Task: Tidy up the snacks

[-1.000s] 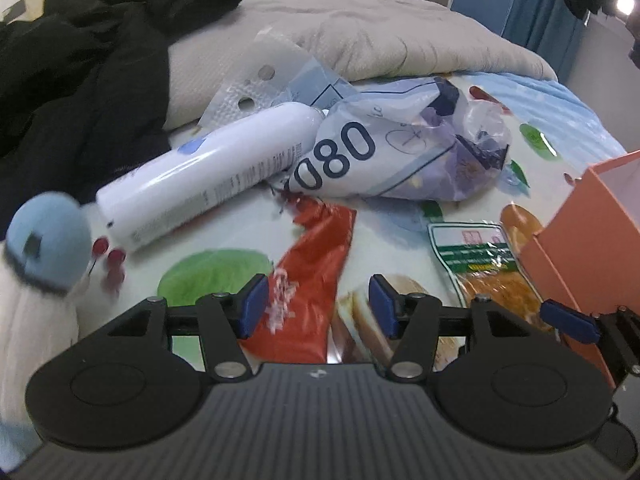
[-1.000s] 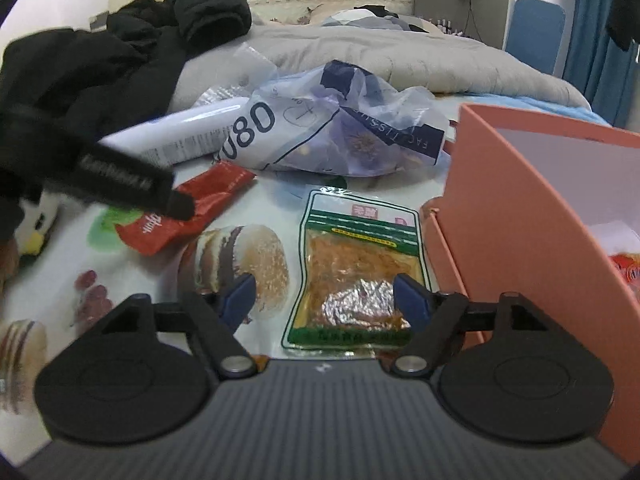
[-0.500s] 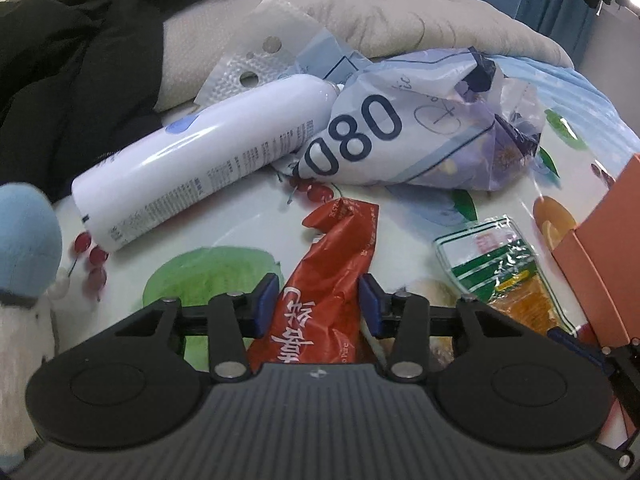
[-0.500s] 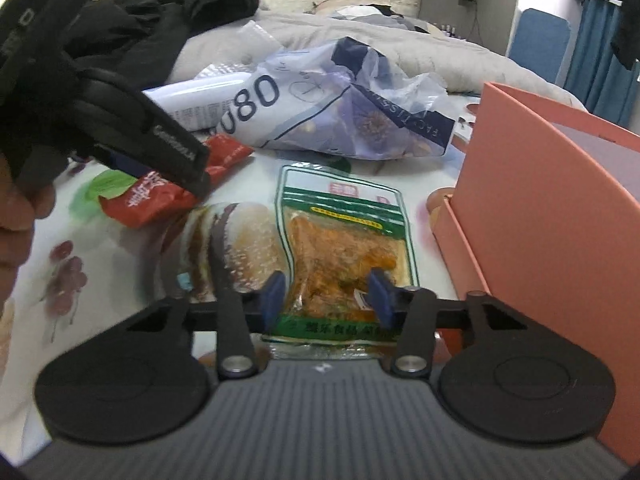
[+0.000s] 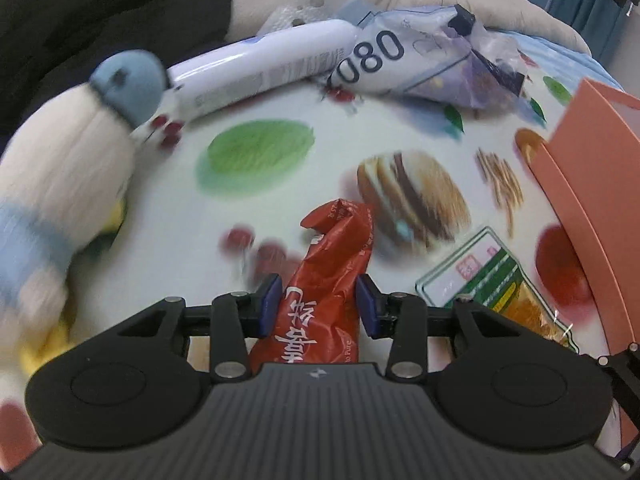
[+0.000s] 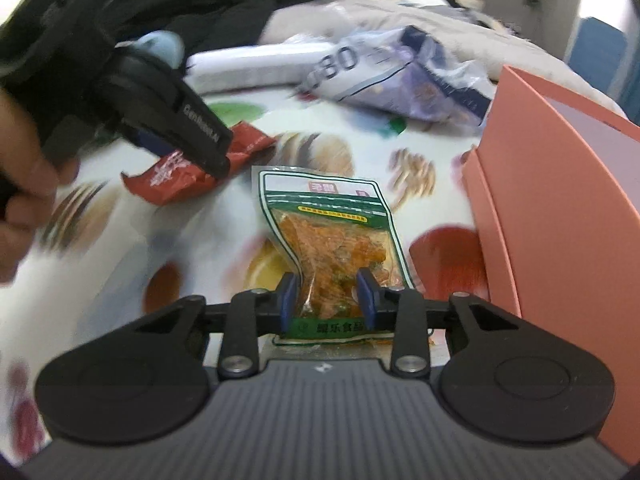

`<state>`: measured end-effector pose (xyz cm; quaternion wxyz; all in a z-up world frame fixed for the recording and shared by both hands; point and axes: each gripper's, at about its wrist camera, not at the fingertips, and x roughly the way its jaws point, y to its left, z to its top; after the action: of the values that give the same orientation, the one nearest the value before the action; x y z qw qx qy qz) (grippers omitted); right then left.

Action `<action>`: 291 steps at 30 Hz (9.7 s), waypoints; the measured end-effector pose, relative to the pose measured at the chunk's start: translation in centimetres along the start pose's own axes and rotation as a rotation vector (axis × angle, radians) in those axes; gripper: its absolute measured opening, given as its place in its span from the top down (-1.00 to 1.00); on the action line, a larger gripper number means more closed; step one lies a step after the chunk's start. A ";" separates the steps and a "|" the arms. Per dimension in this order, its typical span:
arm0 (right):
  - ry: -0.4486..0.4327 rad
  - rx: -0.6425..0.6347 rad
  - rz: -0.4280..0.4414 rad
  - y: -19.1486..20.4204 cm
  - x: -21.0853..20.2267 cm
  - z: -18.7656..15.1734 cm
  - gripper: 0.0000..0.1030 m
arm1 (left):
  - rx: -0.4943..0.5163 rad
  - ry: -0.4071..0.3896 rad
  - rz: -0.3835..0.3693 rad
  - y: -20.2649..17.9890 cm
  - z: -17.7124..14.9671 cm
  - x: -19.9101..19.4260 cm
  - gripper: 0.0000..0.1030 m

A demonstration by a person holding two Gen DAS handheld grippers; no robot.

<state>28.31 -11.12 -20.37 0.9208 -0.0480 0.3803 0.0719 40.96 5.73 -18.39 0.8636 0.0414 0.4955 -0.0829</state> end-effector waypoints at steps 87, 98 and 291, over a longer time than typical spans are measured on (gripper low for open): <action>-0.019 -0.026 0.256 -3.2 -17.6 -3.4 0.13 | -0.275 -0.201 -0.013 -3.9 -12.5 -21.9 0.31; -0.148 0.065 0.203 -6.5 -25.3 -3.7 0.13 | -0.205 -0.291 -0.090 -9.4 -14.0 -28.7 0.31; -0.319 0.352 -0.063 -19.8 -33.6 -8.8 -1.00 | -0.007 -0.358 -0.196 -23.3 -14.5 -35.7 -0.97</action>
<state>2.05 -35.15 -2.11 0.9652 0.1135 0.2350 -0.0178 6.71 -11.32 5.37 0.9258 -0.0253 0.3361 -0.1711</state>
